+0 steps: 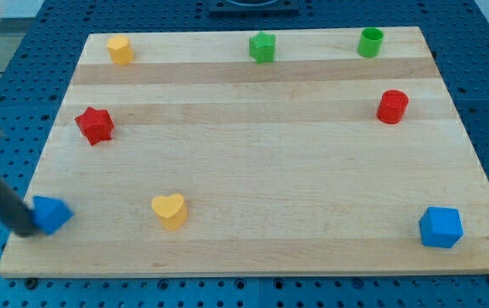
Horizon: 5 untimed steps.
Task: Move the blue triangle to the centre of the board
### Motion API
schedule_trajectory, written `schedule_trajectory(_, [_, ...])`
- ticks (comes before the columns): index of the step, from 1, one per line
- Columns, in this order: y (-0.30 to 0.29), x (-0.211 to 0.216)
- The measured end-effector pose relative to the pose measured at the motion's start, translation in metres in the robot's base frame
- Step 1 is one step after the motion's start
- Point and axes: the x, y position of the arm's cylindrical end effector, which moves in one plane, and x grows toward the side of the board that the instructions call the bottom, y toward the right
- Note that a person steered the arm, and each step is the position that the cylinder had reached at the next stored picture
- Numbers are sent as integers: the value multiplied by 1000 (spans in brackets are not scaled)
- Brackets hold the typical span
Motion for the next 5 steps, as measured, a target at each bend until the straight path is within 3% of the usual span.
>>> schedule_trajectory(1, [28,-66])
schedule_trajectory(2, [80,-77])
schedule_trajectory(4, [77,-22])
schedule_trajectory(5, [126,-27])
